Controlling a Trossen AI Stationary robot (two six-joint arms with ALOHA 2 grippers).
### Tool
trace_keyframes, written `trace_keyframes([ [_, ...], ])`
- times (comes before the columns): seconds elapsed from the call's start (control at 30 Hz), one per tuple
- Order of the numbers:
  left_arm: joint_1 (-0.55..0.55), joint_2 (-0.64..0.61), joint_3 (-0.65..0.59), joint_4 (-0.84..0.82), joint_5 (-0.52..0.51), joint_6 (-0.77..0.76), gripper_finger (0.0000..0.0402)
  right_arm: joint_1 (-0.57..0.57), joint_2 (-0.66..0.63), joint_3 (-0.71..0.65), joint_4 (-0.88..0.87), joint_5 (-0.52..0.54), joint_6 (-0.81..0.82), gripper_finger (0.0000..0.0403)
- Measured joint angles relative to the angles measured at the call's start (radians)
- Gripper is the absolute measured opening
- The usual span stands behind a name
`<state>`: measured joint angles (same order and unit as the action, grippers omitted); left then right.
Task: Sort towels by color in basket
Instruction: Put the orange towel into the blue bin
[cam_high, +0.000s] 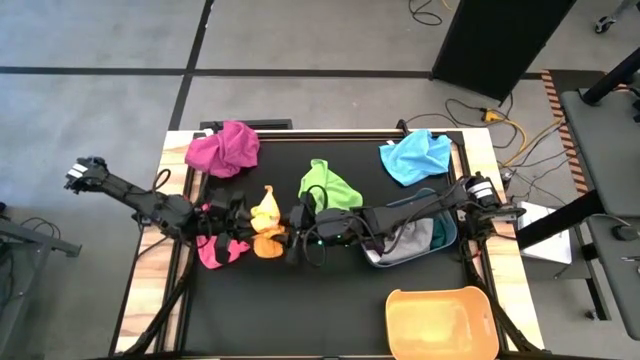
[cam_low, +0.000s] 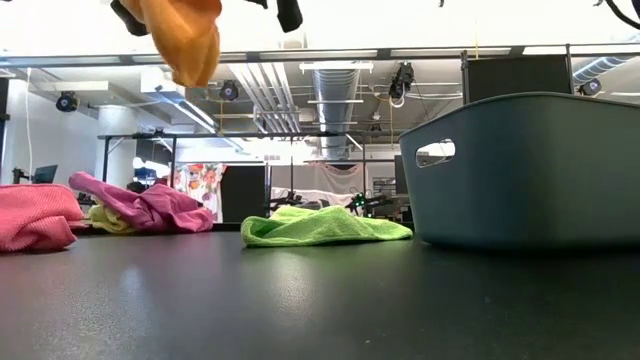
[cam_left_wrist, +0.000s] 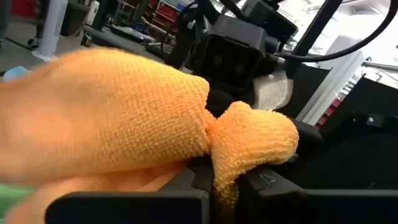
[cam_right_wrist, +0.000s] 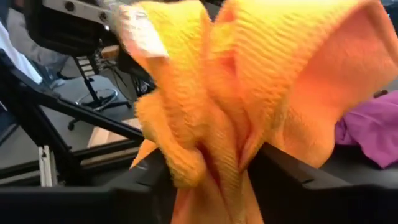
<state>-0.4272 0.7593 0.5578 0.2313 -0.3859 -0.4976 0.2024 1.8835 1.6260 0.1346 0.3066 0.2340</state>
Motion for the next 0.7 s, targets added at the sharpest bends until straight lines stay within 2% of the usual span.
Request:
trace_keyframes([
  [0.3,0.034,0.022,0.005,-0.001,0.0,-0.001,0.0021,-0.009,0.0,0.0,-0.001,-0.021,-0.001,0.0028],
  [0.47,0.053,0.0,0.009,-0.05,0.005,0.002,0.0065,-0.013,-0.018,-0.001,-0.03,-0.021,-0.011,0.002],
  [0.57,0.057,-0.02,0.074,-0.21,0.004,0.007,0.0099,-0.013,-0.057,-0.002,-0.083,-0.022,-0.034,0.002],
  [0.7,0.057,-0.012,0.245,-0.631,-0.041,-0.033,0.0145,-0.013,-0.123,-0.001,-0.177,-0.018,-0.07,0.0019],
])
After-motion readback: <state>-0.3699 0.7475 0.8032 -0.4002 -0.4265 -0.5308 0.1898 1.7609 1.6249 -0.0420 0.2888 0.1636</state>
